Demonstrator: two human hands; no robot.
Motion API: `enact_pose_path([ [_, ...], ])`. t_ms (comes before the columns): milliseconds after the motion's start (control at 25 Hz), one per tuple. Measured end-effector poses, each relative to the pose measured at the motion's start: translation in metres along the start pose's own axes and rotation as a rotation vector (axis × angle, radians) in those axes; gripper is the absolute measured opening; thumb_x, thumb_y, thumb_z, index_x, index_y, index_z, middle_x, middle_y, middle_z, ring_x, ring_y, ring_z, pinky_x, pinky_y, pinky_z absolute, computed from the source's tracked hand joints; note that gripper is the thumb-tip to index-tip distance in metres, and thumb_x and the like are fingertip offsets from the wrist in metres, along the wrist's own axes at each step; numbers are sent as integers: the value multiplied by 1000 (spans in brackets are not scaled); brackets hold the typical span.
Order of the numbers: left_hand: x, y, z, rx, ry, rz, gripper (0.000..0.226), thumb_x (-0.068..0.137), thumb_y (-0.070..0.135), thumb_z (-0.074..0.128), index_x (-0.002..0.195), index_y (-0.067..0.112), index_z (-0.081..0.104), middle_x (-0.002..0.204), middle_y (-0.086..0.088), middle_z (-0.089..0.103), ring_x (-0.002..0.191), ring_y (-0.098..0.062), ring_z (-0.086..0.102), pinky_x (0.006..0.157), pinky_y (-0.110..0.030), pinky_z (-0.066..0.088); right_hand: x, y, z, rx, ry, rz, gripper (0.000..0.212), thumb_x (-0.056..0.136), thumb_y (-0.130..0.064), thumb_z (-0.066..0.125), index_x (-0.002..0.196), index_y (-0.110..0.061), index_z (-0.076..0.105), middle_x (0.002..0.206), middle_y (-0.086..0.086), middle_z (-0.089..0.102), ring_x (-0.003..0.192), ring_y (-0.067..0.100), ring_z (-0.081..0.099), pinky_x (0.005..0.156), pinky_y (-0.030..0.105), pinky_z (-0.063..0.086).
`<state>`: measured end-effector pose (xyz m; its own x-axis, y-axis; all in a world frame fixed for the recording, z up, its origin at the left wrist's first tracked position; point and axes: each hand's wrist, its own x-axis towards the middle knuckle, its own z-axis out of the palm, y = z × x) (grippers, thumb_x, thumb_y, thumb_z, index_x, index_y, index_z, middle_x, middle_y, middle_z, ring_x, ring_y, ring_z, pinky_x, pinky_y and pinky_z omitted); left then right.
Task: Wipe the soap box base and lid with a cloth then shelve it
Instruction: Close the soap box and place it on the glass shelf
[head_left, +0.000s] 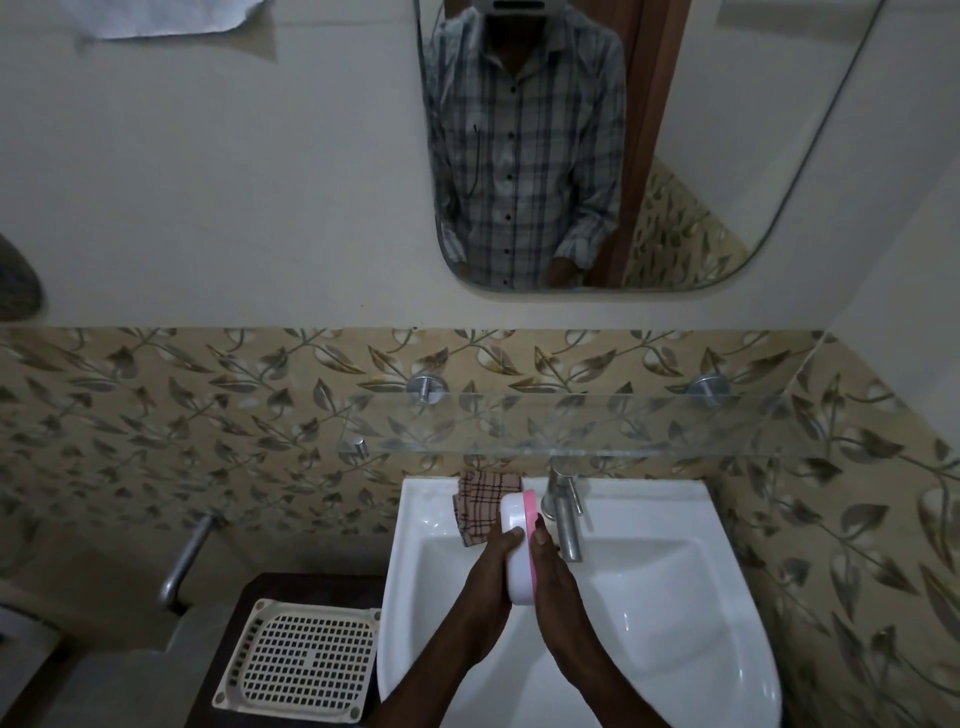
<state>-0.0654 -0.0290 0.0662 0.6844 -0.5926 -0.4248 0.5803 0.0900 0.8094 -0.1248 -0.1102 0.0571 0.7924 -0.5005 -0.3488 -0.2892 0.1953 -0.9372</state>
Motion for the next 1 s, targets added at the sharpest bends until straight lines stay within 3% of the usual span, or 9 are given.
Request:
enact_pose_path([
  [160,5,2,-1,-1,13,-40,42,98,27,52,134,6,57,124,-18,70,116,-33,65,97,-40,54,8,-5,4,7,-34,34,54,103,-44,35,151,-20,34,154,2,40,140,18,40,120,44,28],
  [240,6,2,-6,-66,-24,-41,48,97,29,54,140,9,51,129,-20,66,121,-36,62,100,-45,53,13,-4,0,-32,3,67,56,96,-58,40,140,-23,41,141,3,52,125,19,54,110,45,41],
  [360,10,3,-13,-75,-83,13,43,87,34,72,127,44,61,126,-10,70,119,-34,64,92,-55,54,8,-9,-19,-102,-101,37,47,76,-73,56,112,-44,55,115,-11,61,98,-3,64,74,13,55],
  [480,15,6,-15,-61,43,8,63,67,43,86,124,44,58,128,-9,65,112,-36,67,80,-54,59,1,-8,-37,-255,-126,-149,58,73,-40,84,123,-42,54,119,-16,64,102,1,66,81,24,60],
  [560,19,9,-16,-45,72,29,75,68,47,85,133,34,50,130,-12,63,110,-35,68,76,-51,59,1,-9,-39,-232,11,-213,52,75,-17,82,121,-27,59,114,-5,70,99,9,69,81,33,62],
  [640,19,13,-18,-6,59,64,69,74,44,83,133,25,53,128,-13,66,112,-32,68,79,-50,60,1,-12,-45,-165,118,-232,45,80,-6,77,120,-21,61,107,-1,73,95,13,72,81,38,62],
  [840,16,16,-22,114,149,215,68,56,32,93,113,6,67,106,-19,75,95,-30,74,75,-41,61,19,-12,-69,89,208,-181,39,84,3,73,119,-9,65,100,6,77,89,20,75,68,42,61],
  [920,14,34,-9,139,227,331,61,52,32,92,104,8,73,94,-18,77,84,-30,75,67,-43,62,25,-38,-68,50,230,-224,33,86,-3,73,116,-17,70,109,13,71,91,25,73,72,48,62],
  [1000,15,59,8,291,300,481,42,60,40,87,97,22,78,88,-6,79,82,-24,76,69,-44,63,31,-73,-69,-39,256,-331,21,88,-15,73,102,-31,74,98,1,75,86,18,74,73,47,63],
])
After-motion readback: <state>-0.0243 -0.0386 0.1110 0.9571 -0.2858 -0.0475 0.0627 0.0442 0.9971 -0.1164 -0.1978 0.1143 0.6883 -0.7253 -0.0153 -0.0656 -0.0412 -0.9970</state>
